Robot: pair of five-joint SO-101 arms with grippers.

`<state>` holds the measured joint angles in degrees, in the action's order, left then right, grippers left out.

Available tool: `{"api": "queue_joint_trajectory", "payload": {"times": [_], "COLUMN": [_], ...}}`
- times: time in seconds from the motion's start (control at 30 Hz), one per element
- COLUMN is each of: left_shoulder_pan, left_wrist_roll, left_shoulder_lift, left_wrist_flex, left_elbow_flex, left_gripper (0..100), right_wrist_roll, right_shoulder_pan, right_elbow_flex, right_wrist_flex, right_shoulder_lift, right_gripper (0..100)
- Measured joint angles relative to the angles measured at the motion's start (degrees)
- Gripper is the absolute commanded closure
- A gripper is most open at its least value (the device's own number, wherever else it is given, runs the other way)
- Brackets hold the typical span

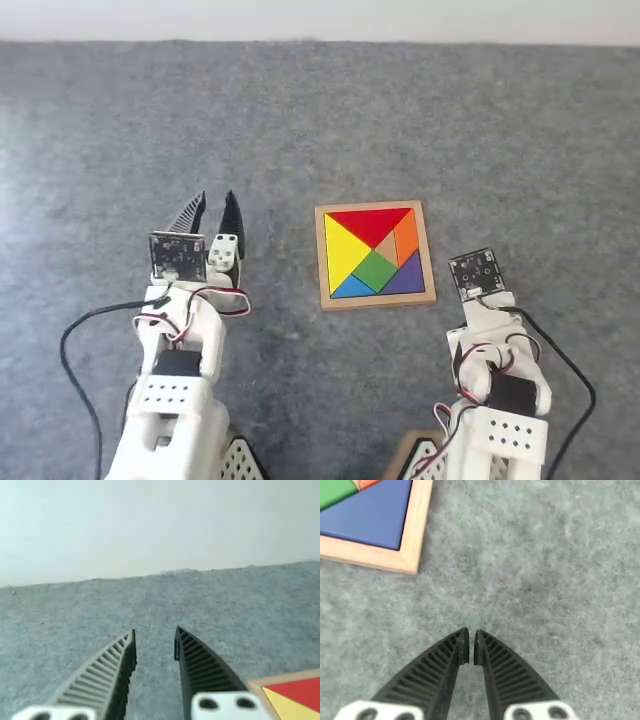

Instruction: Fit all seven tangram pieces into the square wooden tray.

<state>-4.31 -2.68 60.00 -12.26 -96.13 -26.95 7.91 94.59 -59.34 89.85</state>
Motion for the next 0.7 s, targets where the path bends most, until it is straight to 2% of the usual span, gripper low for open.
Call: {"api": "queue_joint_trajectory", "payload": {"times": [0.1,0.2,0.37,0.6,0.7], "left_shoulder_pan": [-0.88,-0.79,1.93,2.90,3.25], "left_wrist_roll": [0.00,0.00,0.00,0.00,0.00], "left_shoulder_lift": [4.92,11.43,24.44,40.79,42.81], "left_wrist_flex": [1.32,5.98,21.63,47.56,54.07], "left_elbow_flex": [-0.44,-0.79,-1.32,-1.23,-1.14], "left_gripper": [87,87,87,87,87], "right_wrist_roll": [0.00,0.00,0.00,0.00,0.00], "right_shoulder_pan": [-0.09,-0.09,-0.09,-0.09,-0.09], "right_elbow_flex": [0.00,0.00,0.00,0.00,0.00], "right_wrist_flex": [0.00,0.00,0.00,0.00,0.00], "right_shoulder_lift": [0.00,0.00,0.00,0.00,0.00], "right_gripper": [96.0,96.0,96.0,96.0,96.0]}}
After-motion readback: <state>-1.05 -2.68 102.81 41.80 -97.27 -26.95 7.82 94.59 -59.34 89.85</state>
